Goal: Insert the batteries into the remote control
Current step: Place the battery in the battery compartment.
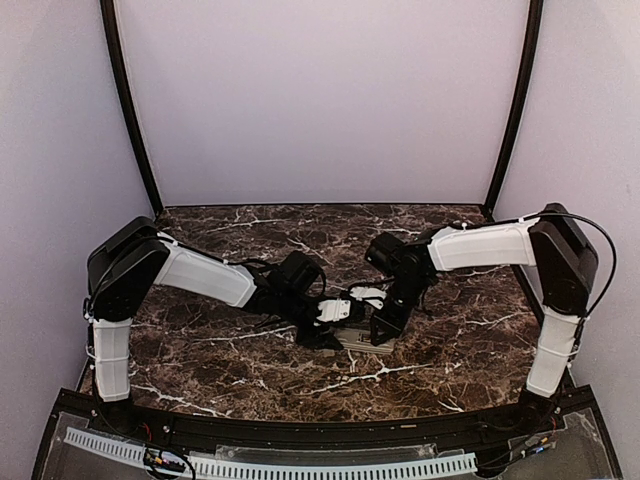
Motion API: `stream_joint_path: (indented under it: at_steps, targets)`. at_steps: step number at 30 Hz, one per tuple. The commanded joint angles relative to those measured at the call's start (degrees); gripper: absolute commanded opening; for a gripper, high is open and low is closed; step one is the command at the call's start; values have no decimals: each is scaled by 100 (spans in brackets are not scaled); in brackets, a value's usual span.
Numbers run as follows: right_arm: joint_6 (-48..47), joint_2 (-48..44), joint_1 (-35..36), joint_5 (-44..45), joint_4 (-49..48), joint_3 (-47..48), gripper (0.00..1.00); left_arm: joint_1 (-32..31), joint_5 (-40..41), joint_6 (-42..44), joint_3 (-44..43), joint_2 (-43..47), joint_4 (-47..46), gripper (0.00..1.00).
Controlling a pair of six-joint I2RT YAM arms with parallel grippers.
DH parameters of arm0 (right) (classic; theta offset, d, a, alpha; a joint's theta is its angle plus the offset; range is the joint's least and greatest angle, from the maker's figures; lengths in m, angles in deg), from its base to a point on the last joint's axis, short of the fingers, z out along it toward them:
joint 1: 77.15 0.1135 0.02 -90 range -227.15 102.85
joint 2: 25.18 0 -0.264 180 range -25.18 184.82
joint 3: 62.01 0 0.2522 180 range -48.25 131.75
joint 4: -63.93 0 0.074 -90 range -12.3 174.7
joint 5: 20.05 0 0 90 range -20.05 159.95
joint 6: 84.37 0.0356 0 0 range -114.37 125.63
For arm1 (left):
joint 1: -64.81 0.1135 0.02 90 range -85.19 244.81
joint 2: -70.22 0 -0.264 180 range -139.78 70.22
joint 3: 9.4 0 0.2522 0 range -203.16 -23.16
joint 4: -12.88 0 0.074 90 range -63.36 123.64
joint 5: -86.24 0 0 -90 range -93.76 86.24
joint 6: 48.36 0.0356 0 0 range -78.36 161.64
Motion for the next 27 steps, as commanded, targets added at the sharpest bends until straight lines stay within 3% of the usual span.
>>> stream_joint_path:
  at_steps: [1,13,22,27]
  targets:
    - [-97,336,92,9,-30,136,0,28,62,77,160,-22,421,38]
    - [54,463,102,-181,-622,-126,2,-33,-180,-206,220,22,-7,37]
    - [-7,482,102,-25,-728,-315,3,-84,-347,-397,515,342,-812,52]
    - [-57,492,95,-25,-765,-338,3,-85,-341,-328,687,455,-1029,54]
